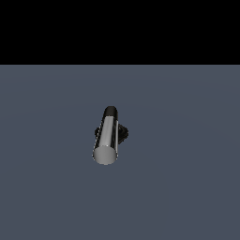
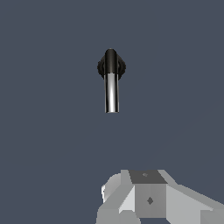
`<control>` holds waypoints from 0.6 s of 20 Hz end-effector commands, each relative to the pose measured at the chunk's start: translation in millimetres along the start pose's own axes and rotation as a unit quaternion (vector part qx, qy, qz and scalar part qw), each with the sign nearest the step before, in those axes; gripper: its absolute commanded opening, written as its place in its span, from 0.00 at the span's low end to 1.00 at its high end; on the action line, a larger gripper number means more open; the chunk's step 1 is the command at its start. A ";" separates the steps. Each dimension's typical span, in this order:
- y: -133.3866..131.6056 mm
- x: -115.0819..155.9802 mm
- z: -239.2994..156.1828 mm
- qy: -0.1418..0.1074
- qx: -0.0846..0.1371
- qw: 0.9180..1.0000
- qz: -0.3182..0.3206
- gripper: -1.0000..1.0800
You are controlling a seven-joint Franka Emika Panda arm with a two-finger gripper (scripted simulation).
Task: Turn on the faucet by rotating a designated handle.
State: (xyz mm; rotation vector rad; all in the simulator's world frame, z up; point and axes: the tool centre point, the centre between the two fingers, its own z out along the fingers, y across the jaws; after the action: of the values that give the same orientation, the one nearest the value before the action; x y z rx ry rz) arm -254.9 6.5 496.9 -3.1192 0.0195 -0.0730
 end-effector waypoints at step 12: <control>-5.3 4.0 30.5 -0.002 -0.001 1.000 -0.004 0.00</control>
State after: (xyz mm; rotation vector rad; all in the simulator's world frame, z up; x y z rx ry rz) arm -250.6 11.0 473.9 -3.1206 0.0096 -0.0694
